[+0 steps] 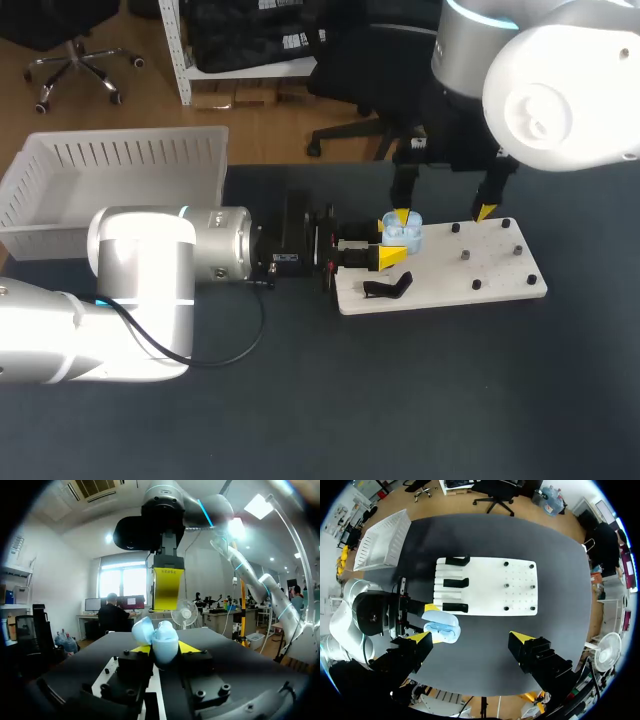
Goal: Pick up each earbud case from the left stands, insert the matching earbuds, close the lid, and place the case in the box.
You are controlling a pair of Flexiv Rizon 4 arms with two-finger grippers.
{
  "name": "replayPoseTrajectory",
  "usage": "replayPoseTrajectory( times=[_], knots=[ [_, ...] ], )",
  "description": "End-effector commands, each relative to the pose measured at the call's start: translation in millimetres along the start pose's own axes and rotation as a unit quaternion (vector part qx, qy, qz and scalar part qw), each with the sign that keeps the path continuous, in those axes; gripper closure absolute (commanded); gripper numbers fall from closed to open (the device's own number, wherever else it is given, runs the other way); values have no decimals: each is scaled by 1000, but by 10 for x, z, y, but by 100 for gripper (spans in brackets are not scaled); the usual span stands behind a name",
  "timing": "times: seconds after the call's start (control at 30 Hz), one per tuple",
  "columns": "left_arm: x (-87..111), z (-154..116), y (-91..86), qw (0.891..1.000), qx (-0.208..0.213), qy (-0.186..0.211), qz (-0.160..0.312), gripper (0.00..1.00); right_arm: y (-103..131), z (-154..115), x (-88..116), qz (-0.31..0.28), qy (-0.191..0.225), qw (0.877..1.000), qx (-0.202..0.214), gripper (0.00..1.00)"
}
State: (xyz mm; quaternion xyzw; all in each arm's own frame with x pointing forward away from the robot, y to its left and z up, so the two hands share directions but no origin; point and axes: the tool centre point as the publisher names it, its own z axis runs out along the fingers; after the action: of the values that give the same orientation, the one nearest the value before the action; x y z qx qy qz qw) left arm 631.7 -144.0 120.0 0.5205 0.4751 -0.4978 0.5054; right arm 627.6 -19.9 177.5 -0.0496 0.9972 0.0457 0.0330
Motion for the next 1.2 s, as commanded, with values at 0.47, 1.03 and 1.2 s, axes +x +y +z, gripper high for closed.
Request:
replayPoseTrajectory(
  times=[0.47,1.03,1.2],
  knots=[
    [3,3,3,1000,0,0,0,100,-171,46,-564,83,-2,997,-1,0],
    [3,3,3,1000,0,0,0,100,-230,349,-426,88,50,995,2,0],
    [3,3,3,1000,0,0,0,100,-188,361,-246,81,57,995,3,0]
  ],
)
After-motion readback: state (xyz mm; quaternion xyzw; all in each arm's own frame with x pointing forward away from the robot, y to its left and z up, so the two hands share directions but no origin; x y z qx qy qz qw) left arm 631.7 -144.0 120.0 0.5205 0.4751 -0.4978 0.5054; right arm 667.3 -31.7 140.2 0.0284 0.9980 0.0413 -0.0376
